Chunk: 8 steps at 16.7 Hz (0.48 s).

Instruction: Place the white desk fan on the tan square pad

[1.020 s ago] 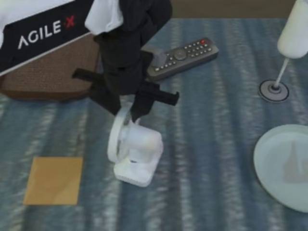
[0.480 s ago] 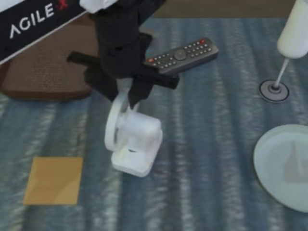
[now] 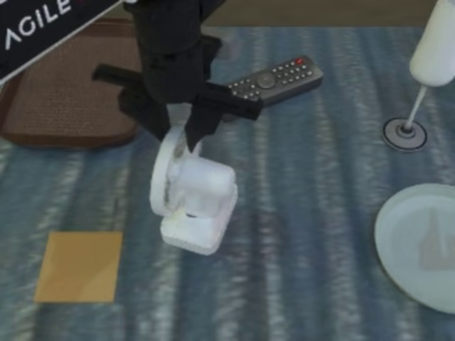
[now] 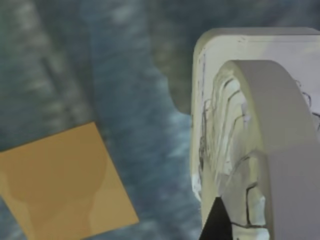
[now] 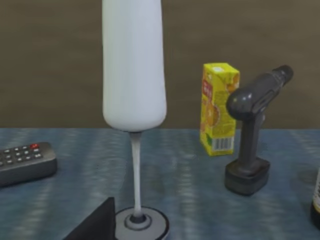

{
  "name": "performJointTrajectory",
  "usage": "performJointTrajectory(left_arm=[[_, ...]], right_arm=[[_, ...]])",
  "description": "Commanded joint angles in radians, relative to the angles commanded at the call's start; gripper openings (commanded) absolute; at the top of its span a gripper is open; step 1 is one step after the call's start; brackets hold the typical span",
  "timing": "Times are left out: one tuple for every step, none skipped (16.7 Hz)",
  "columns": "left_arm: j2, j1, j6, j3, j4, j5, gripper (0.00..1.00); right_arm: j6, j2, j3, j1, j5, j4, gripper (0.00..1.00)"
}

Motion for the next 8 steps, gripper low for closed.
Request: performJointTrajectory(left_arm=[[-0.004, 0.003, -0.011, -0.006, 0.000, 0.000, 0.00], [-0.011, 0.009, -0.033, -0.019, 0.000, 0.000, 0.00], [-0.022, 0.018, -0.065, -0.036, 0.002, 0.001, 0.00], [-0.038, 0.030, -0.108, -0.057, 0.003, 0.002, 0.00], [-0.056, 0.044, -0.161, -0.083, 0.006, 0.003, 0.00], [-0.079, 0.062, -0.226, -0.112, 0.011, 0.004, 0.00], [-0.105, 0.081, -0.300, -0.145, 0.016, 0.005, 0.00], [-0.133, 0.101, -0.385, -0.180, 0.022, 0.006, 0.00]], right_arm=[[0.000, 0.000, 0.000, 0.000, 0.000, 0.000, 1.00], [0.000, 0.000, 0.000, 0.000, 0.000, 0.000, 1.00], [0.000, 0.000, 0.000, 0.000, 0.000, 0.000, 1.00], [0.000, 0.000, 0.000, 0.000, 0.000, 0.000, 1.00], [0.000, 0.000, 0.000, 0.000, 0.000, 0.000, 1.00], [0.000, 0.000, 0.000, 0.000, 0.000, 0.000, 1.00], [0.000, 0.000, 0.000, 0.000, 0.000, 0.000, 1.00], [0.000, 0.000, 0.000, 0.000, 0.000, 0.000, 1.00]])
